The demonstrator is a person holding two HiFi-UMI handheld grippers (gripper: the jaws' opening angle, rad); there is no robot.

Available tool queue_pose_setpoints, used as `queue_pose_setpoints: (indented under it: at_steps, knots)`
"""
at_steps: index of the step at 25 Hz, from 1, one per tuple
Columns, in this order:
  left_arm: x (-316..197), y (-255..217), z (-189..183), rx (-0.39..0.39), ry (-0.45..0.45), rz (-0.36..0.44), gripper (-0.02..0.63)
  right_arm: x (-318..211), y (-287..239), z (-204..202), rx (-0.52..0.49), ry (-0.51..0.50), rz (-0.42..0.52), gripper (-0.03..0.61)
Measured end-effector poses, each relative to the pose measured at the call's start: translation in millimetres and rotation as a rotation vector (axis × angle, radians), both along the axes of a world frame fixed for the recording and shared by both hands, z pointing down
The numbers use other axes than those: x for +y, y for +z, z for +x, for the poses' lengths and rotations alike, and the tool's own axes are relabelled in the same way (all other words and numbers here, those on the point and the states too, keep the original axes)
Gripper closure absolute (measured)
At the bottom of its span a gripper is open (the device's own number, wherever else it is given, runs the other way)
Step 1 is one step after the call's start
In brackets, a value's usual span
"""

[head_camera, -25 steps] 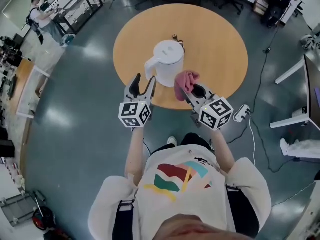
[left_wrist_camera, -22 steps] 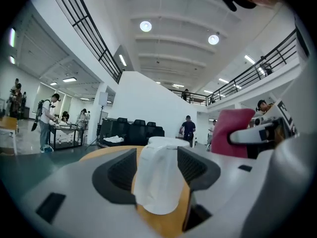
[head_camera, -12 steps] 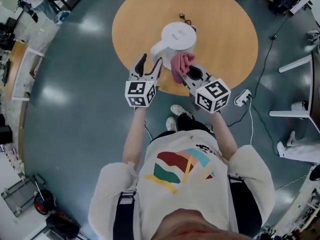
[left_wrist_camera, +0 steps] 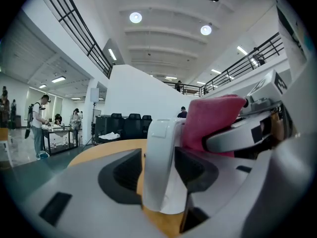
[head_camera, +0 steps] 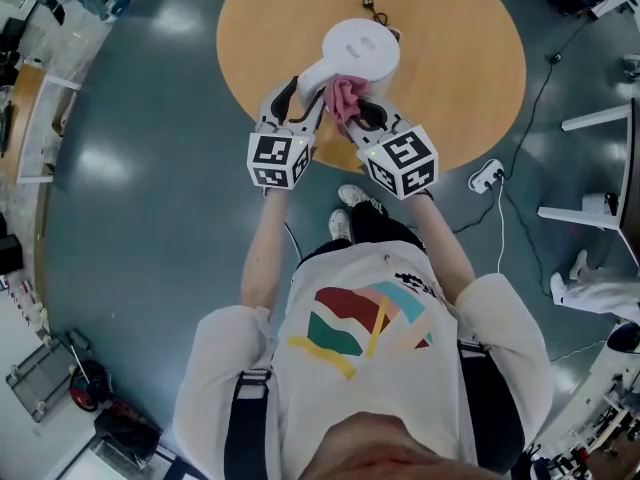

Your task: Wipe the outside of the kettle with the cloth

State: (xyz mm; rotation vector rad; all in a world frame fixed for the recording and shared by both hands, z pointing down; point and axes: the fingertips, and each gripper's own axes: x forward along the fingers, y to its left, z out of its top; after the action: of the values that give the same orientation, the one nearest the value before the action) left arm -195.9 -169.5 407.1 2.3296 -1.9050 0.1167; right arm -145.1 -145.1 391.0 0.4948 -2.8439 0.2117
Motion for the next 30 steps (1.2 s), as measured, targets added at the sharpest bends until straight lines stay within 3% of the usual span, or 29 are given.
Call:
queue_pose_setpoints:
  at_steps: [1,3,12,21,30]
  knots:
    - [-1,1,1,-0.012,0.003,-0.001,0.391,-1,1,-2,0.002,0.000,0.000,0.531]
    - [-2,3,2,-0.045,0.005,-0.001,0.400,-2,3,-5,0.008,0.001,0.003,0.531]
    - [-1,3,4,-0.076,0.010,0.003,0.407,-13,7,-12,0.013,0.067,-0.011,0.531]
    - [1,3,4,-0.089,0.015,-0.008,0.408,-10,6,-12,0.023,0.047,-0.018,0.531]
    - [-1,2,6,-0.100,0.056,0.028,0.411,-20,10,14,0.060,0.097,0.049,0.532]
